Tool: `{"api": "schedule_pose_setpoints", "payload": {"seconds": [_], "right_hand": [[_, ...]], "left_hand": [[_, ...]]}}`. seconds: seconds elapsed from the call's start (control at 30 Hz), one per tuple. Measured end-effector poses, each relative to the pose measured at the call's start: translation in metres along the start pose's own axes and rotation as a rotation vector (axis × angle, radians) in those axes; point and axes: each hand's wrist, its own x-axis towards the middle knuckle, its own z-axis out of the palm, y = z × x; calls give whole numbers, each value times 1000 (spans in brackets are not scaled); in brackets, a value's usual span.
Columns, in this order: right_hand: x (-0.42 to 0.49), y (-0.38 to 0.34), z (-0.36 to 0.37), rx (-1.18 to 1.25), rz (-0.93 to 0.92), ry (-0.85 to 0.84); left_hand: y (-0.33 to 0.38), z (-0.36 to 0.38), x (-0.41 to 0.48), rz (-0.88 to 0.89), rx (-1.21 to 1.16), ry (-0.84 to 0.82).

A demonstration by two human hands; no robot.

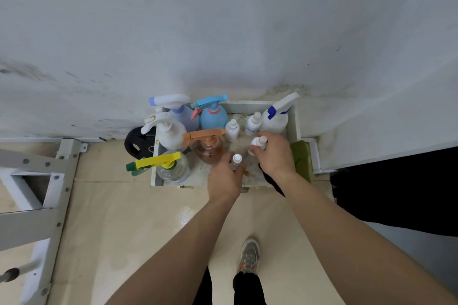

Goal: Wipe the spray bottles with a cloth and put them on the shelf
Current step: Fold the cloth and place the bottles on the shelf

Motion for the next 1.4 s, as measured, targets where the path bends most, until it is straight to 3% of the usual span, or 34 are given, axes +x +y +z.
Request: {"api": "schedule_pose_setpoints", "payload": {"seconds": [0.37,0.5,0.63,0.77,0.93,1.17,1.4], "right_hand": [[8,17,-12,70,98,-76],[-2,16,-47,50,108,57],[11,-2,-83,-19,-72,255],[37,-23,-98,-291,-263,135],[47,-24,-98,-325,-312,-24],[37,-32,-121,-311,-260,56],[-1,-63,-157,-283,-360,162]], "left_hand": [[21,26,31,-84,-21,-14],[24,23,29,-79,-18,-22],[27,14,18,-110,24,-63],[24,3,-1,-75,98,-100],[18,-16,-21,-36,167,-117],[23,-43,-42,8,185,-90],[30,-66,-63,-50,263,-180]]}}
